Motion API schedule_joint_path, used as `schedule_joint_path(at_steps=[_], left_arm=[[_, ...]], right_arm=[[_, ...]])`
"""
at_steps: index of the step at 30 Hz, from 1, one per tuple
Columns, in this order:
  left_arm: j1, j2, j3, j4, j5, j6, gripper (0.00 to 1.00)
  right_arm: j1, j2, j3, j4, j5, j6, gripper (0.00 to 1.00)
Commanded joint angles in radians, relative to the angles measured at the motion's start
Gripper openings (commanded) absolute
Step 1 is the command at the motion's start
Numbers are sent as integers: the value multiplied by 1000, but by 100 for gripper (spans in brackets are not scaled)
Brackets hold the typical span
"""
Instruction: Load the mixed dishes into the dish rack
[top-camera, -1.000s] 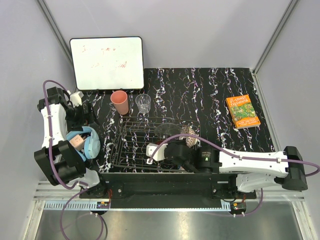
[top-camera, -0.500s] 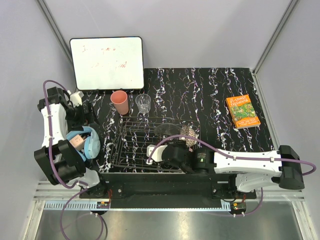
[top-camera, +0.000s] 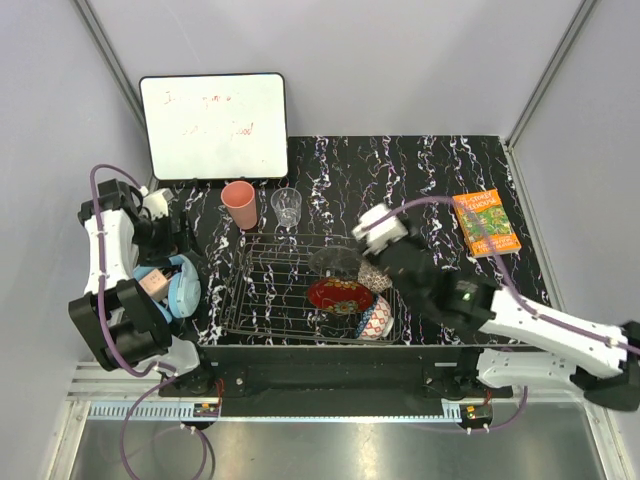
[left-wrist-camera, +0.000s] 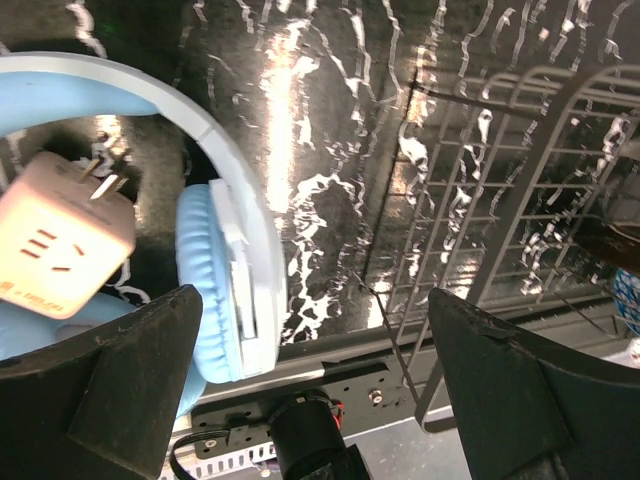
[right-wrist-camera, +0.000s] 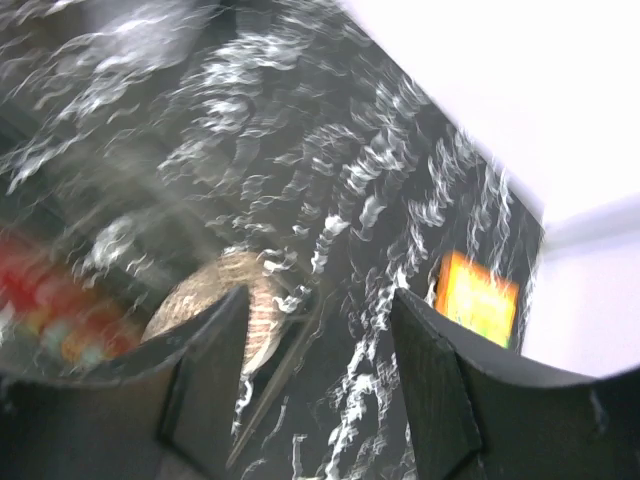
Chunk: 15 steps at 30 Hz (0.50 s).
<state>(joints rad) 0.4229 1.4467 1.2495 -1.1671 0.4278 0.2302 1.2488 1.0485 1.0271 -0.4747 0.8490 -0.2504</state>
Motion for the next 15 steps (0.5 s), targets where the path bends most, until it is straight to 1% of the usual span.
schedule_joint_path(at_steps=[1, 2, 3, 4, 5, 6, 7, 11, 15], left_arm=[[1, -45, -4, -29, 75, 41, 99], [1, -51, -7, -31, 84, 44, 99], [-4, -52, -13, -34, 88, 52, 99], [-10, -55, -16, -40, 94, 57, 99], [-15, -65, -21, -43, 98, 60, 99], [-21, -71, -30, -45, 101, 67, 99], [-35, -78, -32, -42, 89, 73, 99], [-75, -95, -38, -45, 72, 93, 99], [-128, -89, -42, -39, 48, 103, 99]], right_arm=[[-254, -97, 2, -22, 12, 353, 63], [-311, -96, 1, -44, -72, 437, 62], [-407, -75, 4, -67, -109, 479, 61], [-443, -55, 13, -117, -149, 514, 61], [-477, -32, 31, -140, -230, 561, 60], [-523, 23, 43, -162, -258, 583, 59], [-535, 50, 54, -195, -281, 600, 60], [-571, 139, 60, -202, -411, 654, 59], [-598, 217, 62, -199, -459, 672, 59]])
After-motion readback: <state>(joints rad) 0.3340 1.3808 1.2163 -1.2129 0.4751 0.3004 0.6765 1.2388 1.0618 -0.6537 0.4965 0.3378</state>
